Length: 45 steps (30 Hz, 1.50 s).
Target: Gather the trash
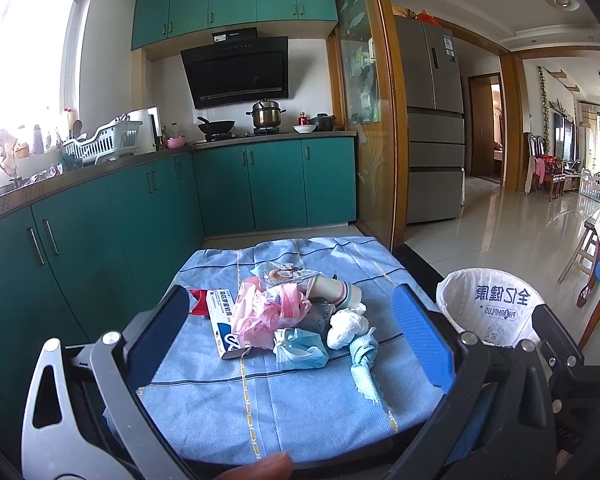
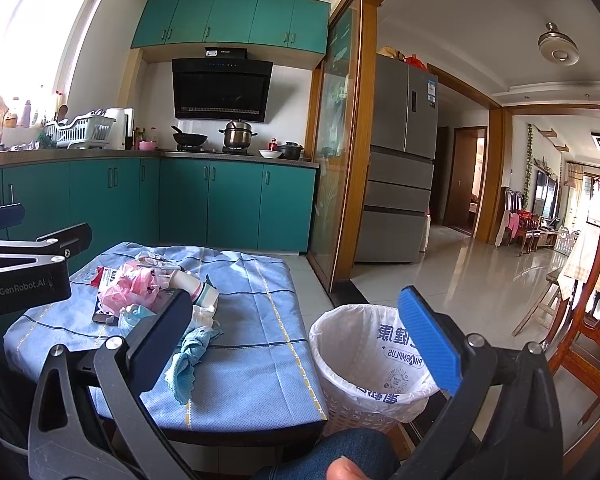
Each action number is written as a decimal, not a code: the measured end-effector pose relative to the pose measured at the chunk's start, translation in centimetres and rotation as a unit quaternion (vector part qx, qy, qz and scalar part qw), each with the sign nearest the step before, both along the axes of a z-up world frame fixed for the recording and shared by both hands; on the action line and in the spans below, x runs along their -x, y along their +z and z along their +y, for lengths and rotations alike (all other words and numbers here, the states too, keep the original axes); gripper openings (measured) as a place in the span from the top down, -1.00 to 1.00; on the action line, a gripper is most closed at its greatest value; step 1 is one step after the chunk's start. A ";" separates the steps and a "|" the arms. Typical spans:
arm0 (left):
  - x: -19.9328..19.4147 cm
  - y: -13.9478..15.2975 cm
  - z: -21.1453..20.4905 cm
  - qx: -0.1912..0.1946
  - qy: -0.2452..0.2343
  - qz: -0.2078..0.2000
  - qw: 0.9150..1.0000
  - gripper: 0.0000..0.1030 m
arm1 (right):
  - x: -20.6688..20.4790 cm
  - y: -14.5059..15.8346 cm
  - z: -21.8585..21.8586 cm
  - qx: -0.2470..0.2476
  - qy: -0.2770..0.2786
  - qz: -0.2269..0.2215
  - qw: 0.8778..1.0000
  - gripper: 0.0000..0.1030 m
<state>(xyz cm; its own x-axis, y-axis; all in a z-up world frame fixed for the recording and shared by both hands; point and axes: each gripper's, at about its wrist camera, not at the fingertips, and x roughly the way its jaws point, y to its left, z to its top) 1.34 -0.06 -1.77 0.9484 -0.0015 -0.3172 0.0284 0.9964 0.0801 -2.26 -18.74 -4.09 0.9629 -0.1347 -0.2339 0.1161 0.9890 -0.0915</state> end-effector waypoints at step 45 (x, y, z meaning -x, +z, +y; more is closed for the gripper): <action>-0.1 -0.5 0.2 -0.002 0.001 0.001 1.000 -0.95 | 0.0 0.1 0.3 0.008 0.004 -0.003 1.000 -0.95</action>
<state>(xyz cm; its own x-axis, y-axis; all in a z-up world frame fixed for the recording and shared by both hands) 1.42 0.16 -2.25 0.9478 0.0009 -0.3188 0.0271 0.9962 0.0833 -2.25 -18.46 -4.02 0.9655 -0.1300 -0.2256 0.1081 0.9884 -0.1071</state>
